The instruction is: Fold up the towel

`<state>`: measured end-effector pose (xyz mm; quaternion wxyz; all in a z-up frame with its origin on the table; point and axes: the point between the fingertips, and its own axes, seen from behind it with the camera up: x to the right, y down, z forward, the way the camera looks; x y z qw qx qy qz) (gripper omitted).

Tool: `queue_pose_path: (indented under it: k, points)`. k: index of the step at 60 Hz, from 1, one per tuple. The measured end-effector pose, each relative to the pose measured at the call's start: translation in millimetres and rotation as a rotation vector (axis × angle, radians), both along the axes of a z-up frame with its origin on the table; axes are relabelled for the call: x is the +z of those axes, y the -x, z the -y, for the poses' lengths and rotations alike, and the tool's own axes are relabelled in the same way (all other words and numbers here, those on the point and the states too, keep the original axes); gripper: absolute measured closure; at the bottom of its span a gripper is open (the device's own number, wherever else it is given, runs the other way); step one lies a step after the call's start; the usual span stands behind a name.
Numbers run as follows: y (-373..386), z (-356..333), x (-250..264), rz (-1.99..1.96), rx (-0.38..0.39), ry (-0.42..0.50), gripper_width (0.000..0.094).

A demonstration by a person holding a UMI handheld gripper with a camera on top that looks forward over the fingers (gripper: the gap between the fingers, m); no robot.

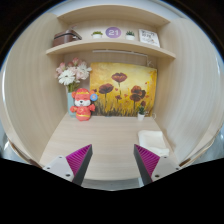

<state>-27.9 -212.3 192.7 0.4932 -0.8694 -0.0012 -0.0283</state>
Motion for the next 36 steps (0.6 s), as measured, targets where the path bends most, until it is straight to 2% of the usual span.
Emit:
queue_pose_path:
  k: [16, 36]
  points:
    - [50, 73, 10, 0.000, 0.037, -0.001, 0.0093]
    - [75, 106, 26, -0.005, 0.074, -0.033, 0.0091]
